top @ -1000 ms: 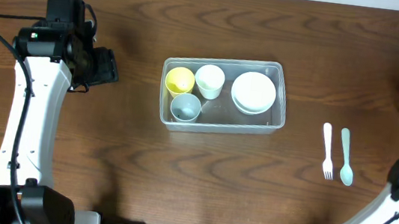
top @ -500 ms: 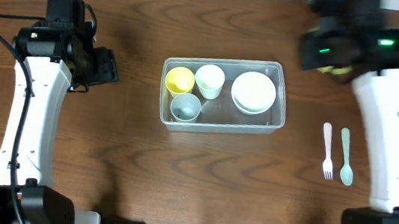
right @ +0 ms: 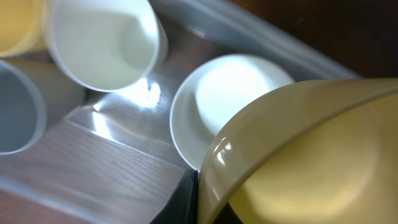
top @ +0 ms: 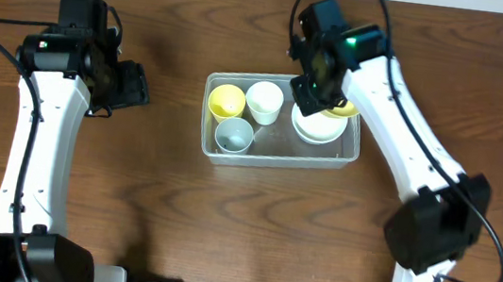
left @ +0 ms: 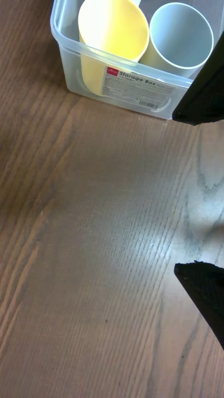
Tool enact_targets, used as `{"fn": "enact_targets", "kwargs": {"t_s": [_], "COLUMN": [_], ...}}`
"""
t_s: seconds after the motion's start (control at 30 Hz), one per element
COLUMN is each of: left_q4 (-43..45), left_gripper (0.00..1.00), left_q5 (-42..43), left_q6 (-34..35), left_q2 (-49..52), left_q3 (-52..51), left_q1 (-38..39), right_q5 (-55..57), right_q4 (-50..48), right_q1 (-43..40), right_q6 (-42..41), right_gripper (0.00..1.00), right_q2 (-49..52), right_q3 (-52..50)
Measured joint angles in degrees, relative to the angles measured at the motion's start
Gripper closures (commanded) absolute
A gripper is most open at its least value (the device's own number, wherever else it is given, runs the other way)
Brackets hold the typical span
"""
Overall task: Pack container
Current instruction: 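Carry the yellow cup with the right gripper onto the plate in the container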
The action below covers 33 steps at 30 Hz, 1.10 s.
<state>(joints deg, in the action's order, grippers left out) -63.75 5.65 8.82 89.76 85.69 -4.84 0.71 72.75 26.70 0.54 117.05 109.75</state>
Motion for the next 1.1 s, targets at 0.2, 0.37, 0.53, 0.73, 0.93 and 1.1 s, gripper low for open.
{"fn": "enact_targets", "kwargs": {"t_s": [0.2, 0.37, 0.53, 0.73, 0.93, 1.1], "left_q4": [-0.09, -0.11, -0.11, -0.31, -0.31, -0.31], "left_gripper": [0.29, 0.29, 0.29, 0.29, 0.29, 0.29], "left_q5": [-0.02, 0.00, 0.00, 0.00, -0.02, 0.00], "left_q6": [0.00, 0.00, 0.00, 0.00, 0.00, 0.00], "left_q2": [0.00, 0.00, 0.00, 0.00, 0.00, 0.00], "left_q3": [0.00, 0.00, 0.00, 0.00, 0.00, 0.00], "left_q1": [0.00, 0.00, 0.00, 0.00, 0.00, 0.00], "right_q5": [0.33, 0.37, 0.39, 0.39, 0.42, 2.03], "right_q4": [0.13, 0.15, 0.31, 0.31, 0.02, -1.01], "right_q1": [0.02, 0.02, 0.02, 0.02, 0.02, -0.28], "right_q6": [-0.09, -0.02, 0.13, 0.24, 0.07, -3.96], "right_gripper": [0.99, 0.94, 0.41, 0.42, 0.44, 0.40], "right_q2": [3.78, 3.85, 3.85, 3.85, 3.85, 3.65], "right_q3": [-0.04, -0.04, -0.04, -0.04, -0.04, -0.04]}}
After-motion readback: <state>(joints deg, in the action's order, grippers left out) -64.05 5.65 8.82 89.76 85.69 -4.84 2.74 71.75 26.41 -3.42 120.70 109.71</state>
